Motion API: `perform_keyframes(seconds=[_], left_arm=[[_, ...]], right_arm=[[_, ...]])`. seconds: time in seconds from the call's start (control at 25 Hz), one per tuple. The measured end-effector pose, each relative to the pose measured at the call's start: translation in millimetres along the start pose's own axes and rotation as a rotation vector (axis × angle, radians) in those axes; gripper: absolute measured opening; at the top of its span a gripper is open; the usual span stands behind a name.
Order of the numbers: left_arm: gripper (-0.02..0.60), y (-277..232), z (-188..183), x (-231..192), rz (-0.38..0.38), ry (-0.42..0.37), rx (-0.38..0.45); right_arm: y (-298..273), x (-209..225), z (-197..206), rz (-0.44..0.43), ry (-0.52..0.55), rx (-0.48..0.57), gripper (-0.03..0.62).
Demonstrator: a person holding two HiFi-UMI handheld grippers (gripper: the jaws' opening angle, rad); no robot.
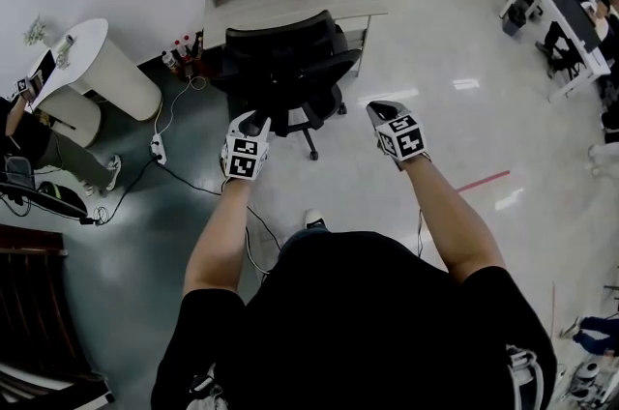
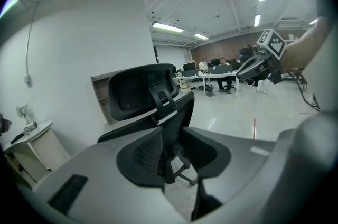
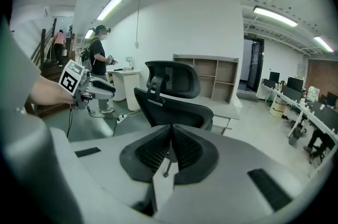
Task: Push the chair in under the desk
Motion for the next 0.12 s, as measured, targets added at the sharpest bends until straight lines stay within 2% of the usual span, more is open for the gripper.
perform_keyframes(seconds=[0.12], left_arm=[[0.116, 3.7, -3.9, 1.6, 0.002, 0.018, 0.033]], right_arm=[[7.8, -1.0, -2.5, 0.01, -0.015, 0.017, 0.003]])
Point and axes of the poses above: the fingertips, and each gripper's own axes: y backward along the fingers, x to its right, z out of its underside, the point moved 5 cm from there along y, backward along the fingers, and after that the axes turned 2 degrees about -x, right-handed, at the moved point
